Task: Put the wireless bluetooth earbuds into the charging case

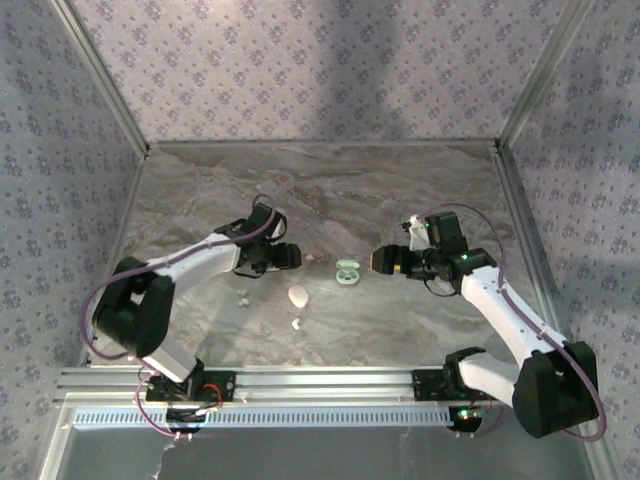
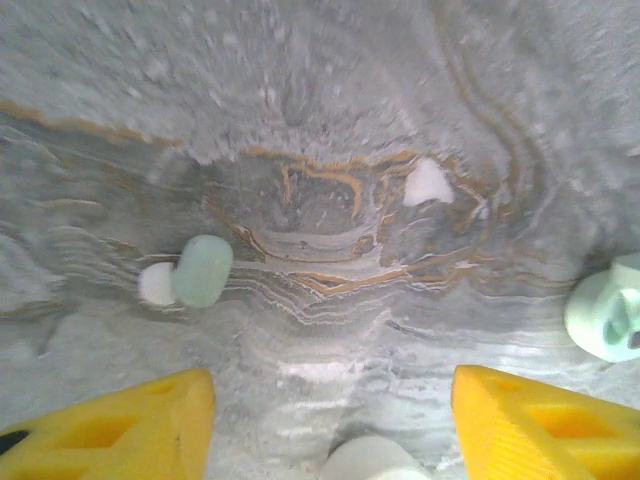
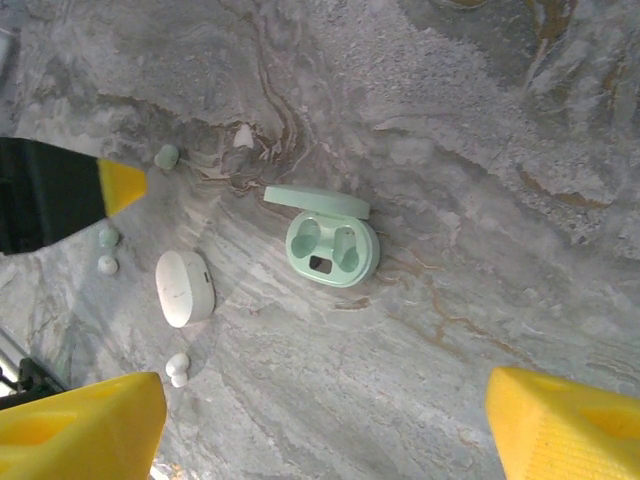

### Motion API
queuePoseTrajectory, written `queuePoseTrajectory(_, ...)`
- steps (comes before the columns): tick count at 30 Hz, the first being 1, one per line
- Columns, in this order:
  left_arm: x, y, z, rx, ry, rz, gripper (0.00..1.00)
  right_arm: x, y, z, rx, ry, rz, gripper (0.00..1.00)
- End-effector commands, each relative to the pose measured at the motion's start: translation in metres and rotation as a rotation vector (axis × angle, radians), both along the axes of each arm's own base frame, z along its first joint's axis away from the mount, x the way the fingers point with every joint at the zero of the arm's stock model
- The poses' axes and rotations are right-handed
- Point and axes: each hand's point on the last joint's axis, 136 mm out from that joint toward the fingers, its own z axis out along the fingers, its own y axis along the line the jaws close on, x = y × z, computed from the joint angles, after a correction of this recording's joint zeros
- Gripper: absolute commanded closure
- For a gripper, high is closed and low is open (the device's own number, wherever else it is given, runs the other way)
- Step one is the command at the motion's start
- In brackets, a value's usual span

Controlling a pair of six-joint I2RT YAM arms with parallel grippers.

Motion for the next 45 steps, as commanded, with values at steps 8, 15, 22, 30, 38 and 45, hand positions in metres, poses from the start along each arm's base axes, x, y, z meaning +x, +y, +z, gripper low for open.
queuePoseTrajectory(8,0.023,0.045,0.078,0.108,-0.332,0.111,0.0,-0.004,0.048,0.039,0.063,-0.042,0.096,0.13)
queuePoseTrajectory(15,0.033,0.086,0.08,0.144,-0.526,0.327,0.0,0.01,0.109,0.04,0.041,0.002,0.118,0.24)
queuePoseTrajectory(22,0.016,0.123,0.061,0.153,-0.639,0.4,0.0,0.035,0.162,0.016,0.013,0.085,0.068,0.35)
queuePoseTrajectory(30,0.009,0.142,0.059,-0.035,-0.627,0.472,0.0,0.061,0.217,-0.015,0.03,0.151,0.017,0.51)
queuePoseTrajectory(38,0.011,0.148,0.054,-0.091,-0.594,0.494,0.0,0.067,0.255,-0.051,0.046,0.225,0.004,0.56)
queuePoseTrajectory(45,0.012,0.146,0.055,-0.1,-0.585,0.486,0.0,0.07,0.268,-0.075,0.054,0.279,-0.019,0.6)
